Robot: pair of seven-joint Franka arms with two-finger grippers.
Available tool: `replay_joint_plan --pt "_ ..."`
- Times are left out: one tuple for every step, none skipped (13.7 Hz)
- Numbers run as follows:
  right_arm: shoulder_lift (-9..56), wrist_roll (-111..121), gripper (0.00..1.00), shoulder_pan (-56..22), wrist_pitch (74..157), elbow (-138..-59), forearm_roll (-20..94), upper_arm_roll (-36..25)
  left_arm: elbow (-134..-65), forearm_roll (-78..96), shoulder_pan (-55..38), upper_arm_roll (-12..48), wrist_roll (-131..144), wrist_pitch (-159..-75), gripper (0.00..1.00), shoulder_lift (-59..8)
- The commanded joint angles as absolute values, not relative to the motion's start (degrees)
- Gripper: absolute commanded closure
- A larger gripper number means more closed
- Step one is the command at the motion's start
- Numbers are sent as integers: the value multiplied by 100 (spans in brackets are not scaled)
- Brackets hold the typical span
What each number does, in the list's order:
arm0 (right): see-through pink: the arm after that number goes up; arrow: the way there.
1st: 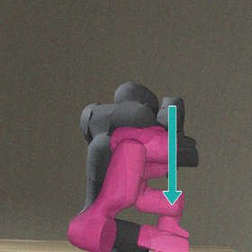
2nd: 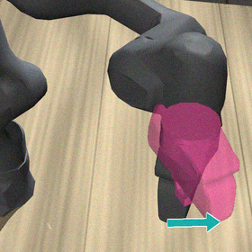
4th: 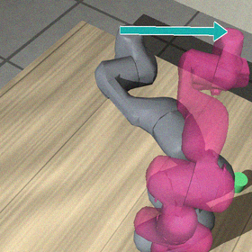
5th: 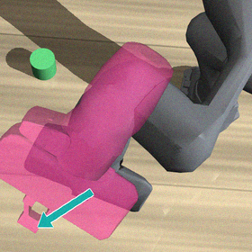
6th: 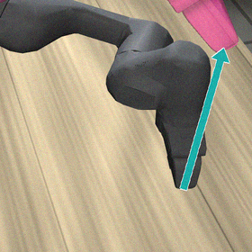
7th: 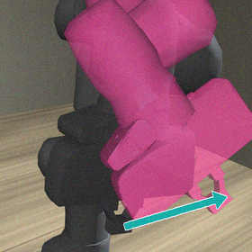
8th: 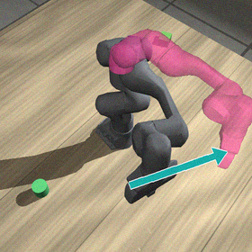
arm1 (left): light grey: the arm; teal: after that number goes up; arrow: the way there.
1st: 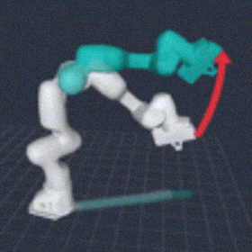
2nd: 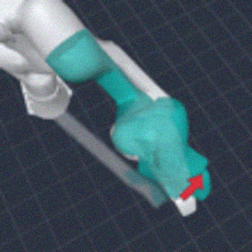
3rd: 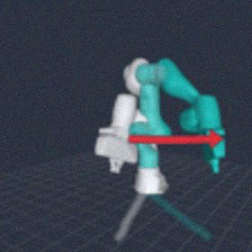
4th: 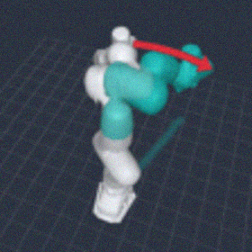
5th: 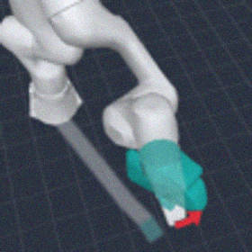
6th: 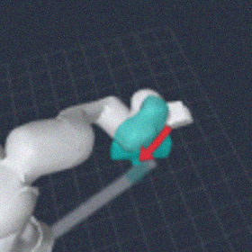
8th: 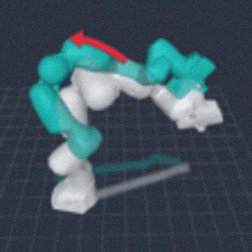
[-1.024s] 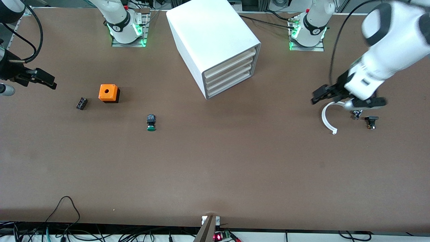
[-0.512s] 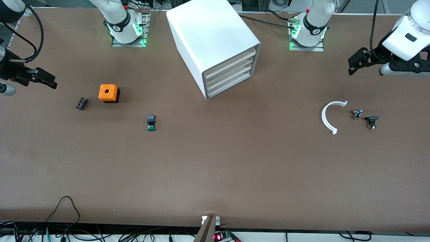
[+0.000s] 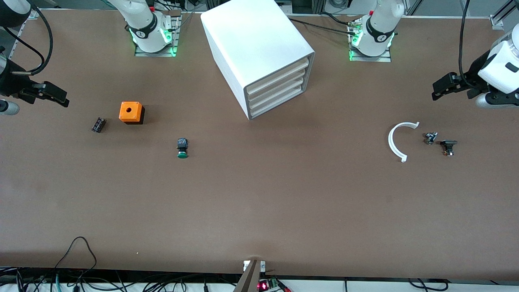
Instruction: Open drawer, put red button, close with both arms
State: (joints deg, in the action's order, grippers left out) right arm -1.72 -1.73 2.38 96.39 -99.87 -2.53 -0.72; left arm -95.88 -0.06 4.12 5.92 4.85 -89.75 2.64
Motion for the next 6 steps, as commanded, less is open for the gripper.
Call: replay_joint_plan --pt "-299 -88 0 237 9615 -10090 -149 -79 -9378 -53 360 615 422 -8816 0 193" --pt "-299 -88 0 237 9615 -10090 -149 -79 -9378 -53 360 615 413 -8815 0 202" --pt "-299 -88 0 237 9615 -10090 -149 -79 -9378 -53 360 615 422 -8815 0 193" --pt "-299 -88 0 237 9615 -10090 -149 -79 -9378 -53 369 615 413 -8815 0 193" --pt "-299 -88 0 237 9615 -10081 -149 -70 -9378 -53 369 615 413 -8815 0 176" --pt "-299 -79 0 237 9615 -10081 -149 -70 -9369 -53 360 615 404 -8815 0 176"
